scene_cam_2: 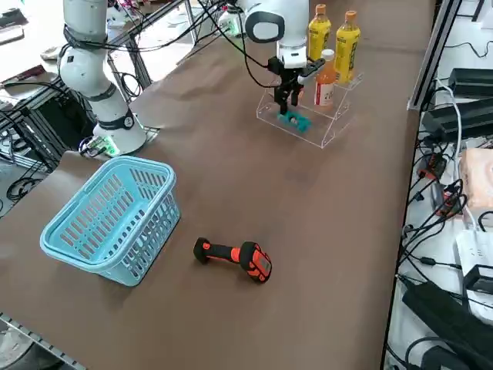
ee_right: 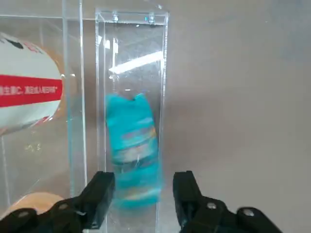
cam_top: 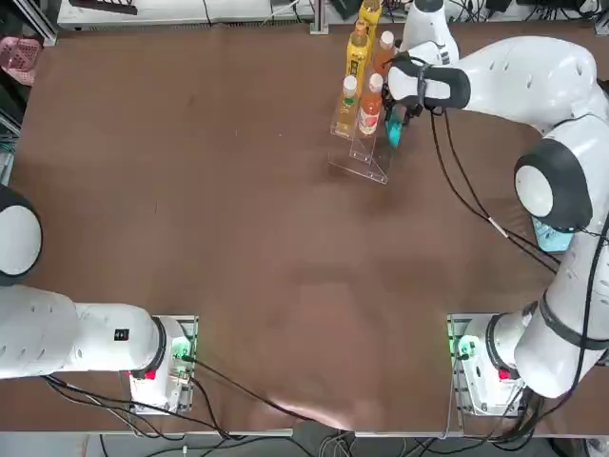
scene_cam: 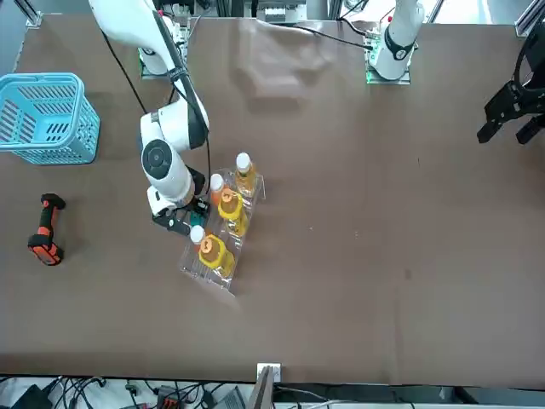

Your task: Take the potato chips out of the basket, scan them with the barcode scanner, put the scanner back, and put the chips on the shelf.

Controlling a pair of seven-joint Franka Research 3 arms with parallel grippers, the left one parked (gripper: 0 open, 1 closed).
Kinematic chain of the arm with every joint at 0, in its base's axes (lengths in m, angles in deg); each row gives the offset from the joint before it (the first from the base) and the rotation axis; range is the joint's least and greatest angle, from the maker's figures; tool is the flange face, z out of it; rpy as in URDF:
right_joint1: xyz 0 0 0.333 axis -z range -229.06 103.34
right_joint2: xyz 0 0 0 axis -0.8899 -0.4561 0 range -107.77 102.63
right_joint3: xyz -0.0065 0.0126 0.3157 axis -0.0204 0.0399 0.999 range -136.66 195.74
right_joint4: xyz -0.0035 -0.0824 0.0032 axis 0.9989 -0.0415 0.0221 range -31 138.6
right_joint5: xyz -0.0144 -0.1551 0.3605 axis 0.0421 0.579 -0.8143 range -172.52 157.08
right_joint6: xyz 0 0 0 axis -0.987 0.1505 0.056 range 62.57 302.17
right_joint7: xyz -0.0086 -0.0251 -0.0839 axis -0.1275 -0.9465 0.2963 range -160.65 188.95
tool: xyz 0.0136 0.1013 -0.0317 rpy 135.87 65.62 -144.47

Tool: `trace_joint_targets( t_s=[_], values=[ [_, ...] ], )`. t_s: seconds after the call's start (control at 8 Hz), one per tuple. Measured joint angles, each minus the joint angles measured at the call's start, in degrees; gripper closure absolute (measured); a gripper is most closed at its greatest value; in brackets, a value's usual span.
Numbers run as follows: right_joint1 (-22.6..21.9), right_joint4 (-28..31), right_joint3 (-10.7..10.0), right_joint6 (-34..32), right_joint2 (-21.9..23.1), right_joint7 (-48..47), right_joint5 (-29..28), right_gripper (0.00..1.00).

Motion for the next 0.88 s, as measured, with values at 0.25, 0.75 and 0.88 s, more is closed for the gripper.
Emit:
trace_joint_targets(
  t_s=[0.25, 0.75, 0.88],
  values=[
    [0.01, -0.03, -0.06, 0.01, 0.0, -0.14, -0.02, 0.06],
    [3.81, -0.94, -1.2, -2.28, 0.88, 7.92, -0.01, 0.0],
    [6.54, -1.19, -1.36, -3.53, 2.1, 12.41, -0.01, 0.0]
  ],
)
